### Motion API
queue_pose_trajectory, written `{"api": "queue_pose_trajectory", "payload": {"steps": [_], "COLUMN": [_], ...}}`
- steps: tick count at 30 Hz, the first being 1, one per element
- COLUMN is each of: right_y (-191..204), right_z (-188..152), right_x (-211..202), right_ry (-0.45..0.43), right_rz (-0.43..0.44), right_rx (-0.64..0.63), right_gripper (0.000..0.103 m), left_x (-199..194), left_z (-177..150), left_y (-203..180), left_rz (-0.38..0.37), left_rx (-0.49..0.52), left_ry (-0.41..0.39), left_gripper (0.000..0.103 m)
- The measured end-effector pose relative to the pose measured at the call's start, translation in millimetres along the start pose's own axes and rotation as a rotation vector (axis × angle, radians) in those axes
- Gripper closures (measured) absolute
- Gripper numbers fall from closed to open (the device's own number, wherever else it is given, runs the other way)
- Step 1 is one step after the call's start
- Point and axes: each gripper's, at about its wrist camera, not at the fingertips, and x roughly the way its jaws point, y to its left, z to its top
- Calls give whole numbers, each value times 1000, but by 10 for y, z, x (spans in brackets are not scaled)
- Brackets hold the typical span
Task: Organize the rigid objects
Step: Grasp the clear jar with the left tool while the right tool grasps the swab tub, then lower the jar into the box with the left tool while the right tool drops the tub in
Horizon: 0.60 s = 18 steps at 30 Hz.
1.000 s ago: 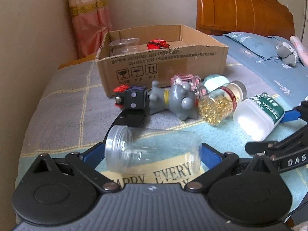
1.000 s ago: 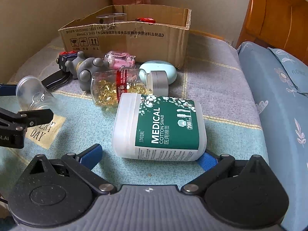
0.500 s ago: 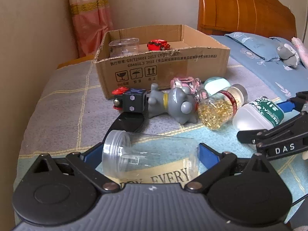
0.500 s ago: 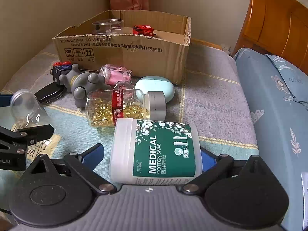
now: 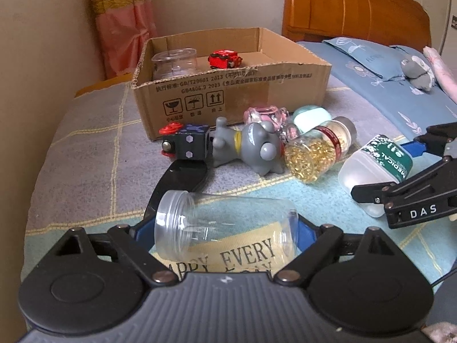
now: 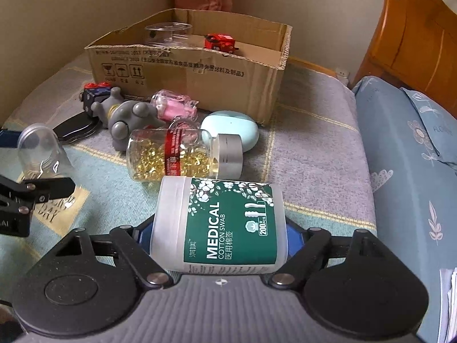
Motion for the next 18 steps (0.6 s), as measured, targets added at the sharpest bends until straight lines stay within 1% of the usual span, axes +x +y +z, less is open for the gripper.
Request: {"api": "queue_pose_trajectory", "payload": {"steps": [9, 18], "right_y": [11, -57], "right_z": [9, 211], "right_x": [-174, -486], "right_ry": [0, -60], "right_rz": [69, 124], "right_rx": [-61, -96], "right_gripper": [16, 16], "left_x": [-185, -354], "left_z": [117, 445], "left_y": [51, 150], "left_rz": [-53, -78], "left_rx": [53, 64], "left_ry": [26, -5], "left_gripper": [12, 12]}}
